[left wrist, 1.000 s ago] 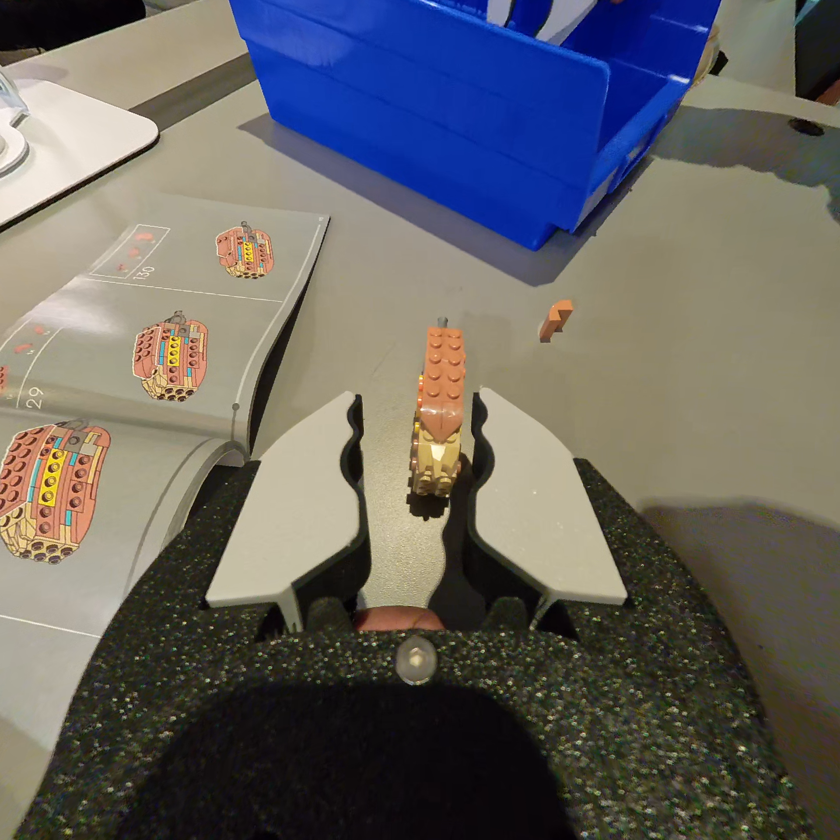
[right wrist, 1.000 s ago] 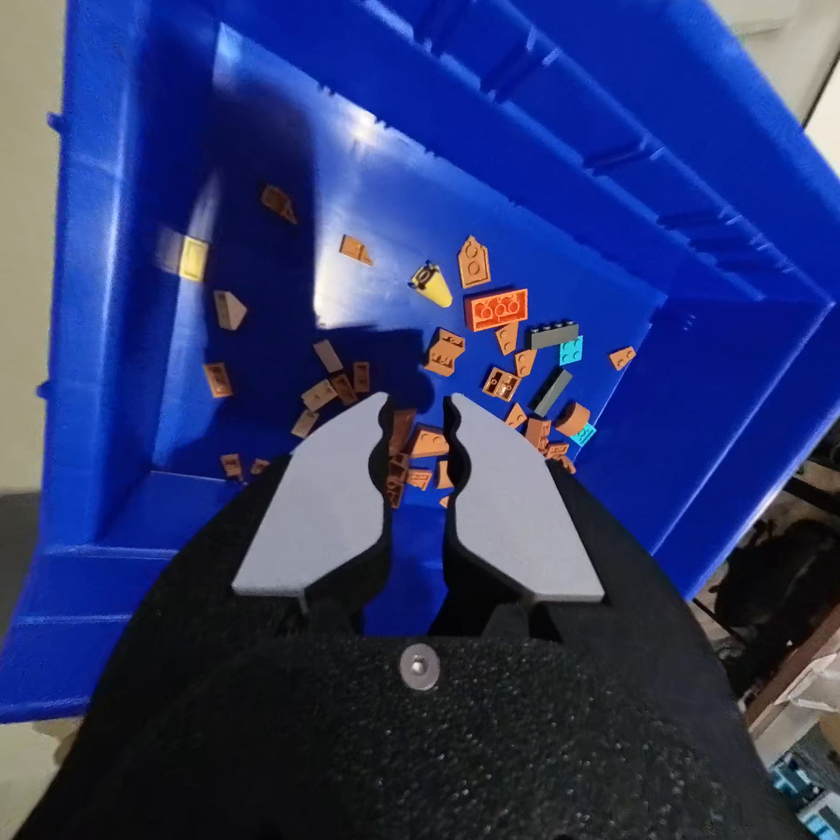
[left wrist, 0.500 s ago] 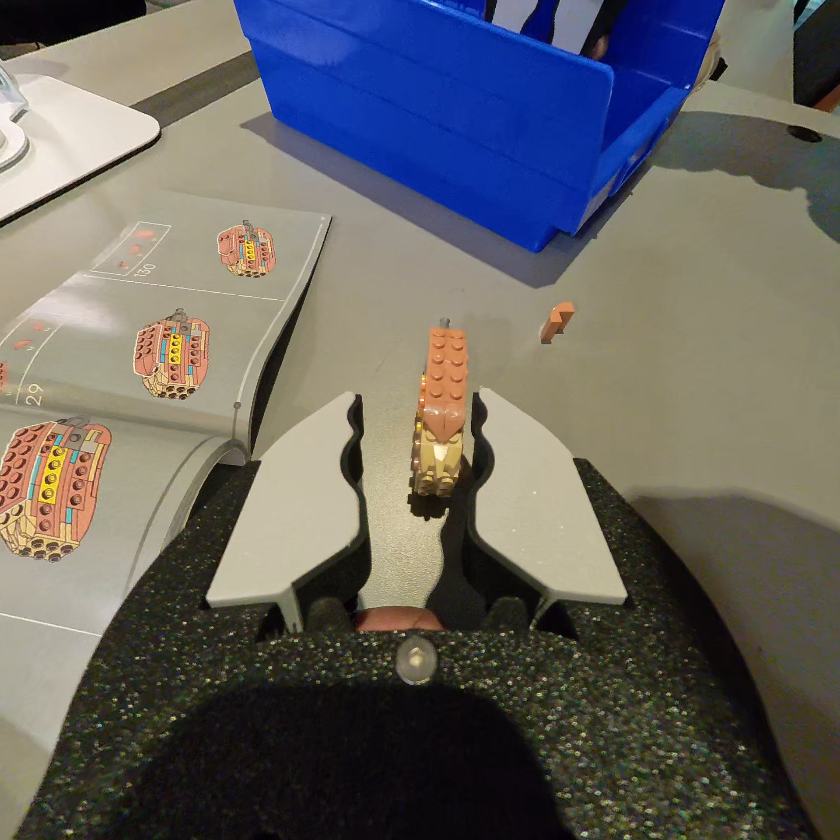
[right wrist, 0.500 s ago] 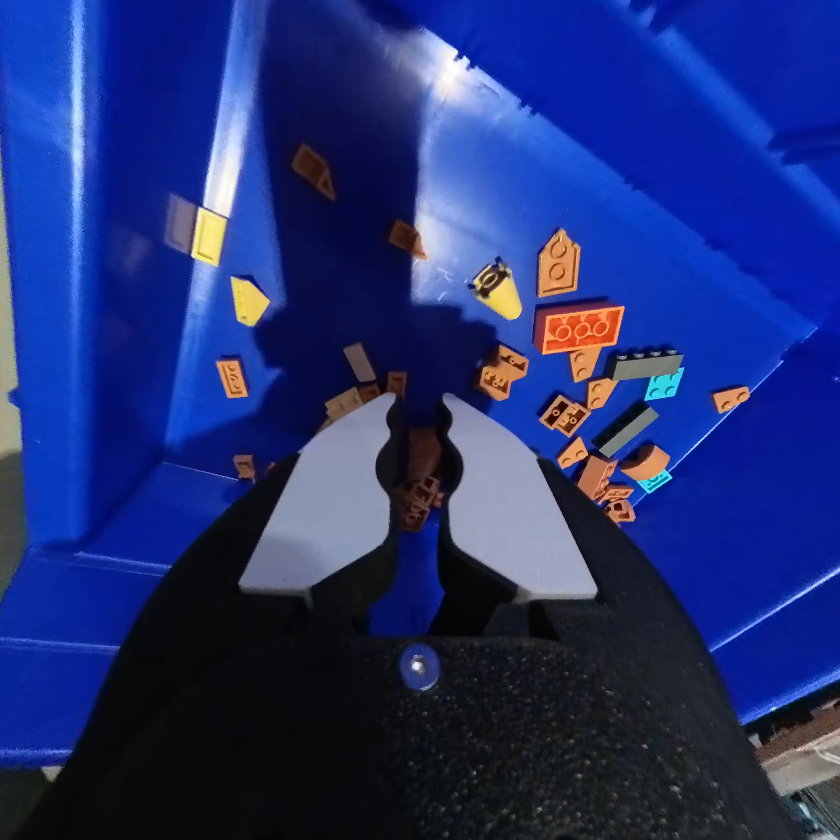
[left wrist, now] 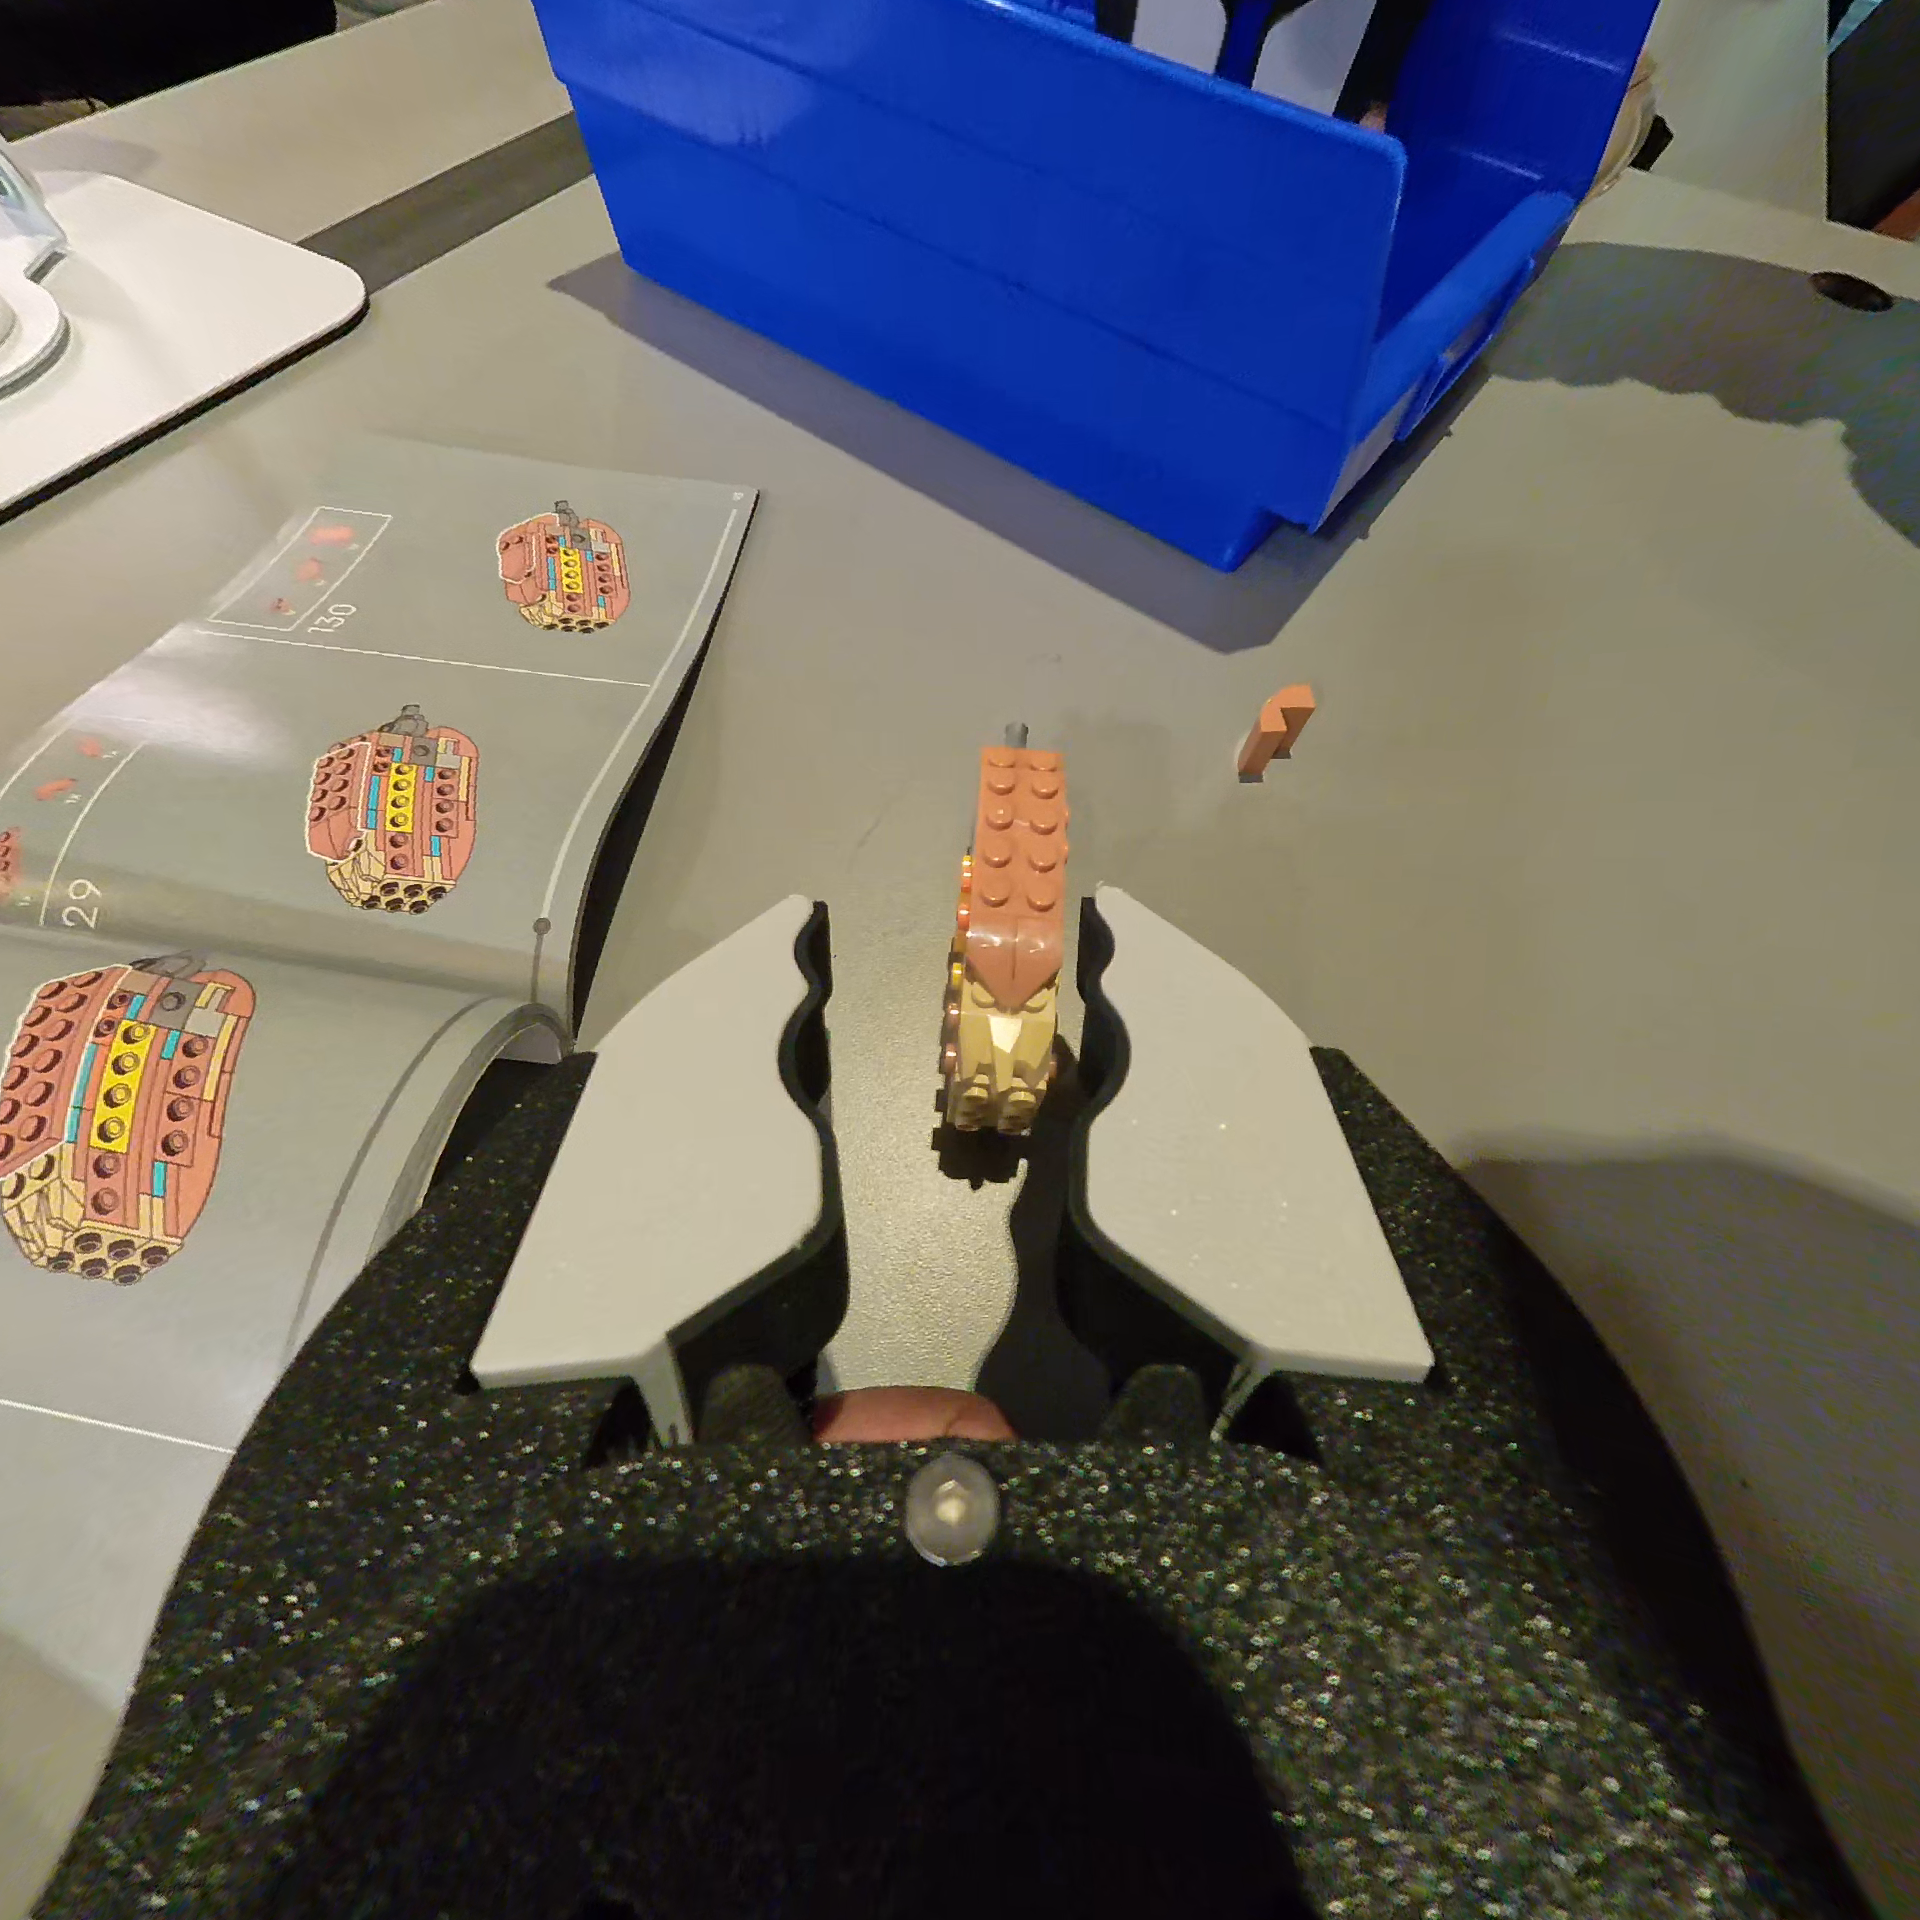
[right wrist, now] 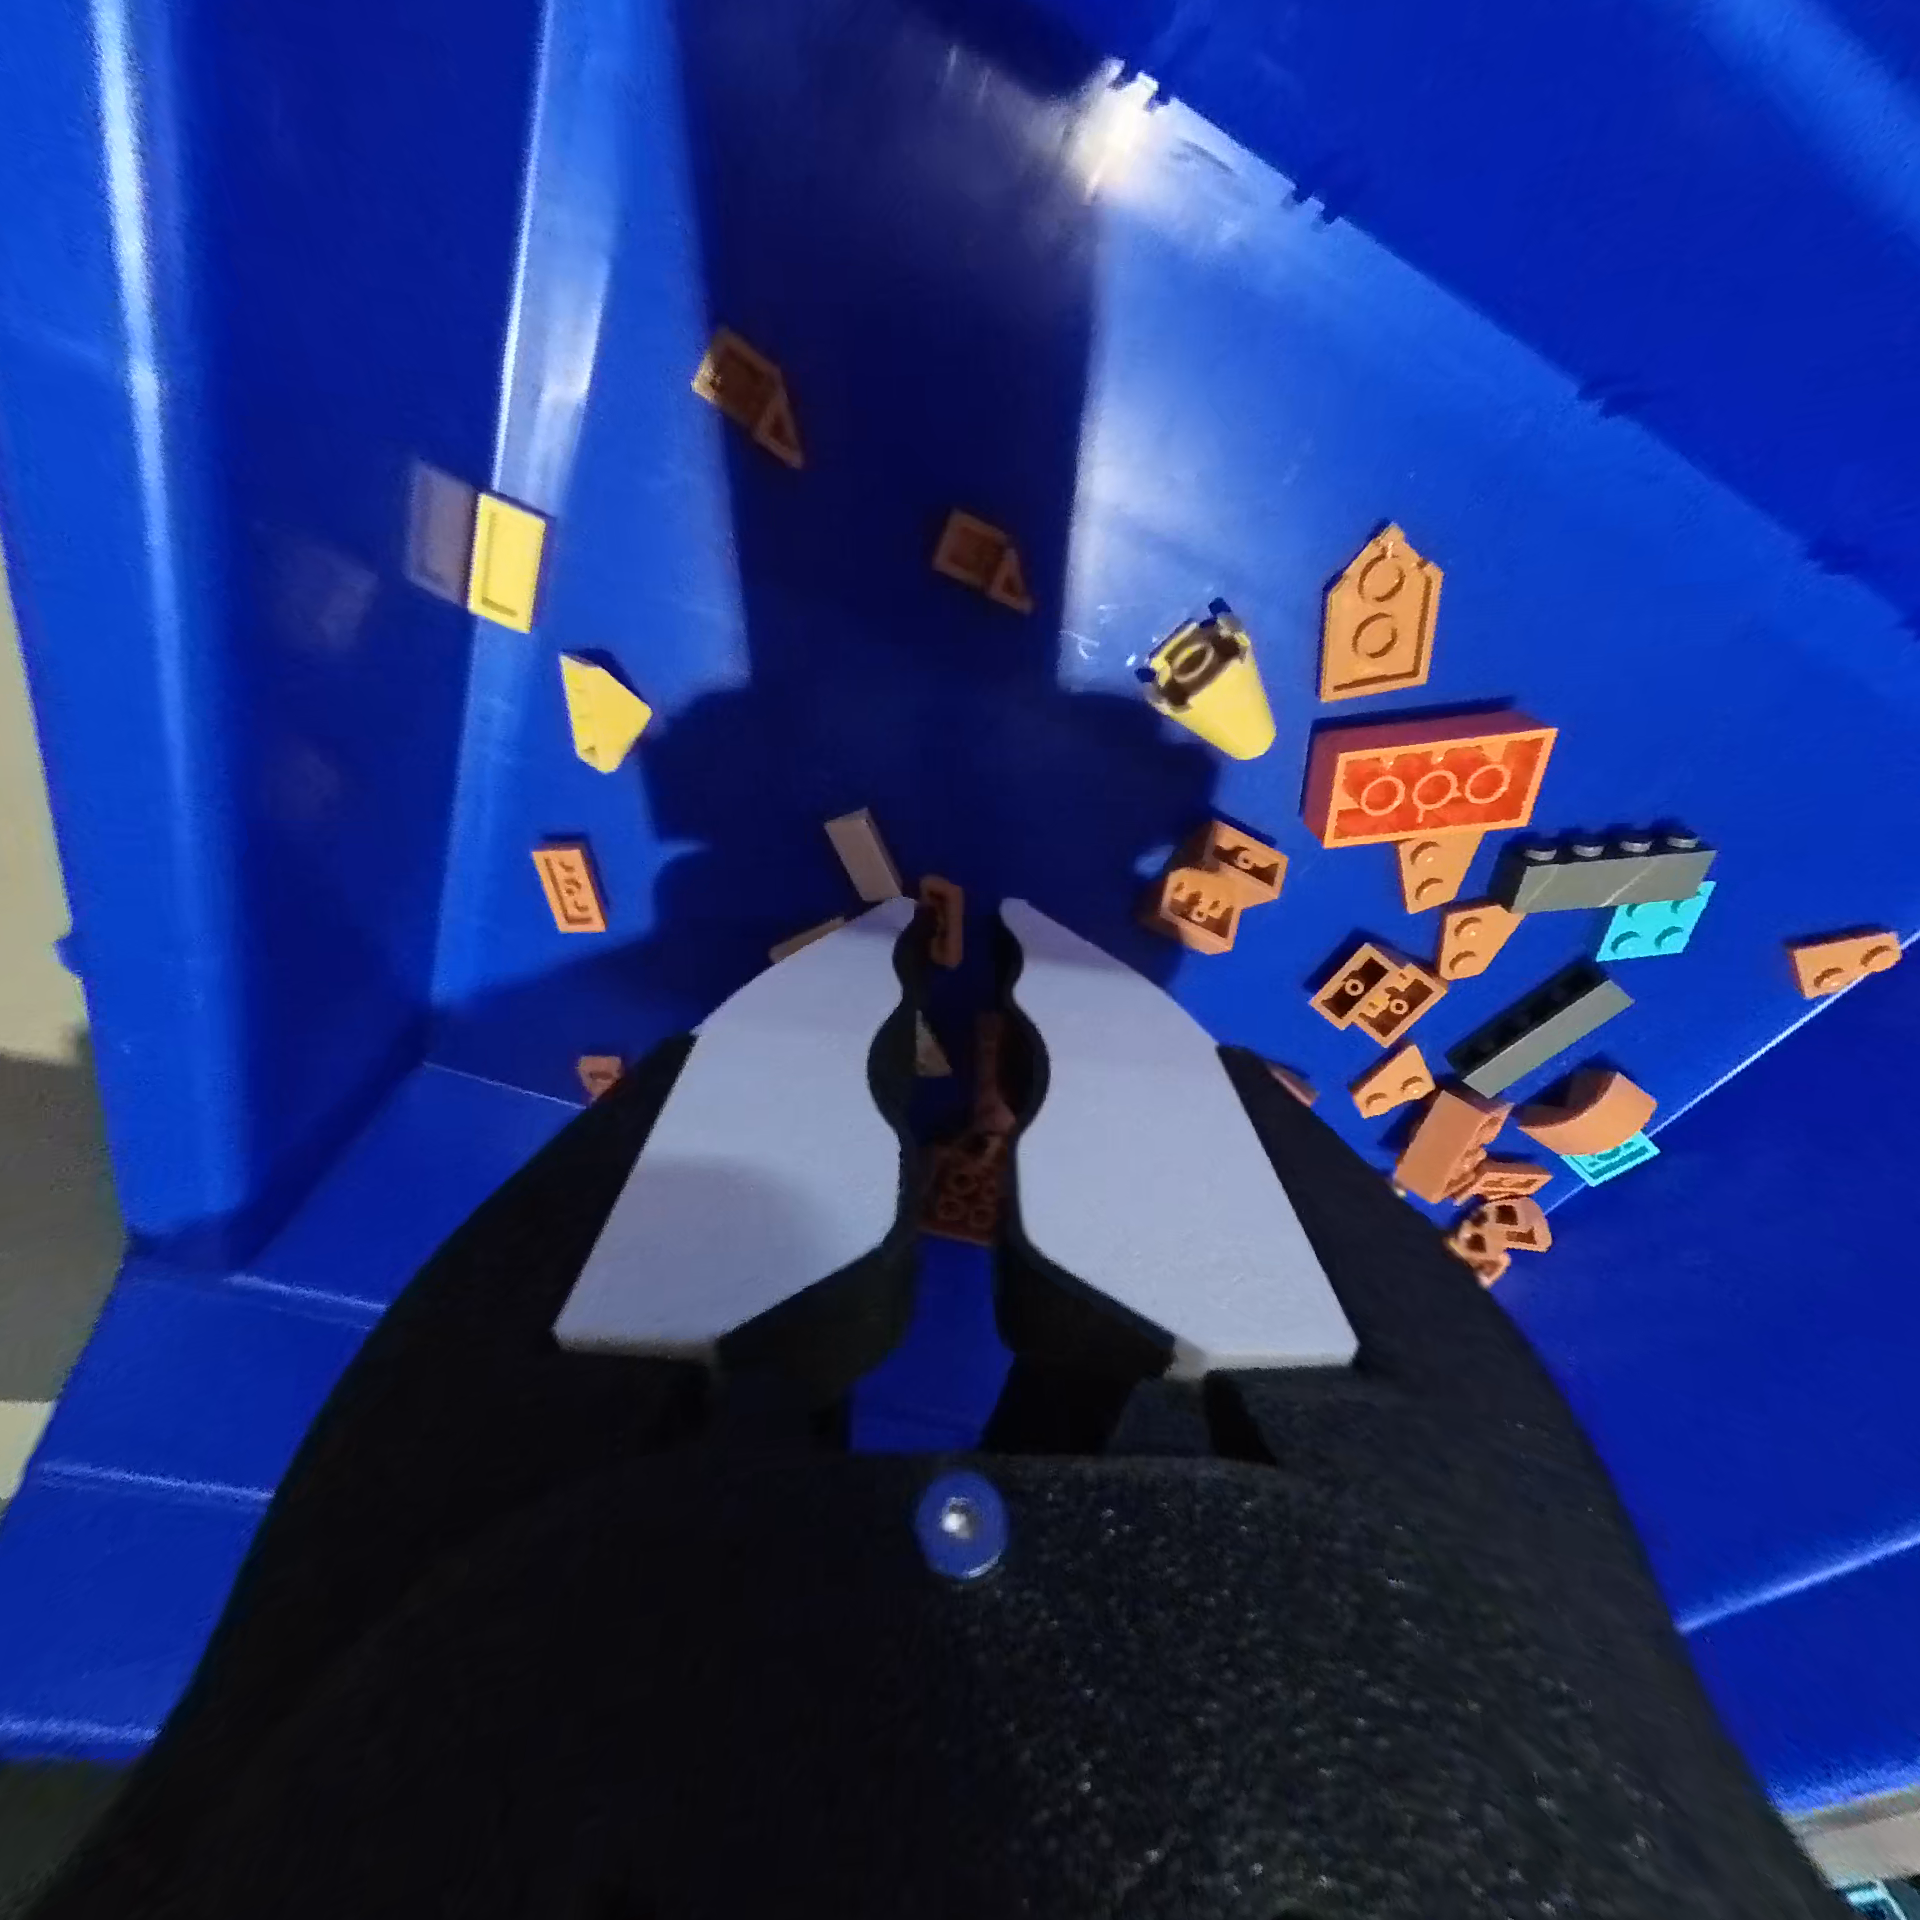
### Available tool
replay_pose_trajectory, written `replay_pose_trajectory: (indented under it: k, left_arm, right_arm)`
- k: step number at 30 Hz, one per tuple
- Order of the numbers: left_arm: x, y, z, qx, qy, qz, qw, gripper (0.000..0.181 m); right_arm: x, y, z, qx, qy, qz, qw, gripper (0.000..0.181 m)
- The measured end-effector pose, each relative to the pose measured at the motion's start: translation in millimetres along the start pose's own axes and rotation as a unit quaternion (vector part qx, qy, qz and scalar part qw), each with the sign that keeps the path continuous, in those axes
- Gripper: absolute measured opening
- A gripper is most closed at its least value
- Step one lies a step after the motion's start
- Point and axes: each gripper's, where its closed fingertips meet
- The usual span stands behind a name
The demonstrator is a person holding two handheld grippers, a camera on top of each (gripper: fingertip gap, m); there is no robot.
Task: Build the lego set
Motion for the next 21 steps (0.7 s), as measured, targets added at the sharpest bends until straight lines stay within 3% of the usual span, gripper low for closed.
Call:
replay_pose_trajectory:
  k: [8, 13, 17, 21]
  left_arm:
    - [-0.1, -0.1, 0.2, 0.000, 0.002, -0.001, 1.000, 0.046]
    - [-0.7, -0.2, 0.4, 0.001, 0.006, -0.004, 1.000, 0.046]
    - [-1.9, 0.1, 0.4, 0.002, 0.013, -0.004, 1.000, 0.046]
    - [-2.7, -0.2, 0.1, 0.001, 0.019, -0.006, 1.000, 0.046]
  right_arm:
    - [1.5, -1.7, 6.9, -0.003, -0.030, -0.001, 1.000, 0.005]
    - [-5.4, 11.1, 46.8, 0.058, -0.128, -0.009, 0.990, 0.004]
    - [-38.7, 52.0, 83.9, 0.151, -0.234, 0.001, 0.960, 0.004]
    - [-86.0, 115.3, 84.0, 0.297, -0.275, 0.011, 0.914, 0.004]
Point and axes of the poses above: each gripper's, where its closed fingertips meet, z back along the fingers, y out of its top, x = y × z across the jaws, and after that the axes turned 15 degrees about y, right-handed
